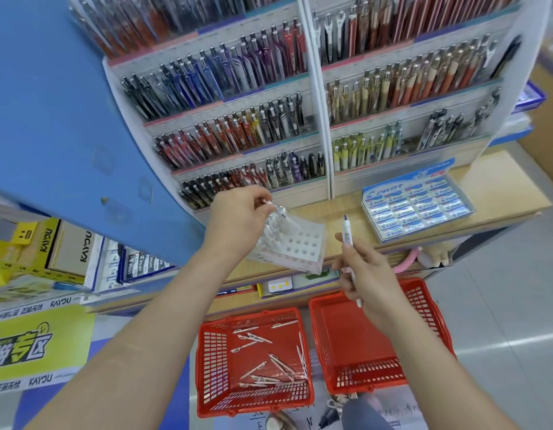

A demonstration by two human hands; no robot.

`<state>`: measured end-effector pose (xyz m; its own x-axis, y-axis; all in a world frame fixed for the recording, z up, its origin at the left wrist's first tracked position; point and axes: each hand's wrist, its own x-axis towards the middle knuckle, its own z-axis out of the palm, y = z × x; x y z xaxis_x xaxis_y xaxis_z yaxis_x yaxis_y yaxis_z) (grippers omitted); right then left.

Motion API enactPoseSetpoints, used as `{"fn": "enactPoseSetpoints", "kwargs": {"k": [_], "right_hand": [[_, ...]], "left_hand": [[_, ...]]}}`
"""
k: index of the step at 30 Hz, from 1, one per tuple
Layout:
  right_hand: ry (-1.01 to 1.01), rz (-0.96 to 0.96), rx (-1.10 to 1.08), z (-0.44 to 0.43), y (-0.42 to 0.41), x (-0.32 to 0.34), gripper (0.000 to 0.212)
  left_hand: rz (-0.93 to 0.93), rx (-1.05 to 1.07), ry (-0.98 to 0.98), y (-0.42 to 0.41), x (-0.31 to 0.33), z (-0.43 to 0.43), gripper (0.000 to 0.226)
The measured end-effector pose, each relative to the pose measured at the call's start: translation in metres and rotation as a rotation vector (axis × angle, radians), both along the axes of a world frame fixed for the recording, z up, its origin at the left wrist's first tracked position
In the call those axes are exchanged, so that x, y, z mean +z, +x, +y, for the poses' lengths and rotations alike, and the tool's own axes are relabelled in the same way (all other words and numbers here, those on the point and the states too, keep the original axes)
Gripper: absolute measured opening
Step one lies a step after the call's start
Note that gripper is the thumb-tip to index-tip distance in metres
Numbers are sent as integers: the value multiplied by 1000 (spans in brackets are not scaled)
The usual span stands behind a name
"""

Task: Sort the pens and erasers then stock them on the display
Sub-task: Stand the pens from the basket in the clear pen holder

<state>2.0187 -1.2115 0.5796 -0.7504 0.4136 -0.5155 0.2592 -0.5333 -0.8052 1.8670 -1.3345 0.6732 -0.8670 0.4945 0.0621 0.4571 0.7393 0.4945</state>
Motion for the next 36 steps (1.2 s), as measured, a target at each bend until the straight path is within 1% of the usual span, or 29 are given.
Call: {"fn": "enactPoseSetpoints", "kwargs": {"k": [3,6,10,13,19,23,26,28,29,31,32,34,36], "right_hand": [[-51,-37,-23,1,-1,-2,18],[-85,-37,-30,2,-1,-3,21],[-26,-5,26,1,2,-3,22],[19,-20,18,2,2,-6,23],[-38,8,39,2,2,-9,34],[3,22,113,2,3,-7,29],[14,27,158,1,4,-4,30],[-1,23,177,2,5,-2,31],[-15,21,190,2,5,0,31],[-35,31,231,2,4,4,32],[-37,41,253,2,4,7,32],[-47,60,276,1,2,12,34],[-60,82,288,2,-1,16,35]], "left_hand": [[59,-48,-58,-2,-8,6,14],[55,-78,-109,-3,-16,10,16],[39,-115,-144,-5,-25,16,19],[82,-155,-187,-7,-28,21,20],[110,-229,-265,-13,-41,27,15],[126,-216,-314,-13,-43,29,18],[90,-166,-305,-12,-41,29,19],[30,-111,-200,-7,-39,27,25],[-39,-80,-89,-3,-37,25,26],[-261,-31,163,8,-28,21,20],[-399,-15,250,13,-23,19,17],[-606,-13,324,21,-13,14,15],[-716,-3,391,26,-5,8,14]]}}
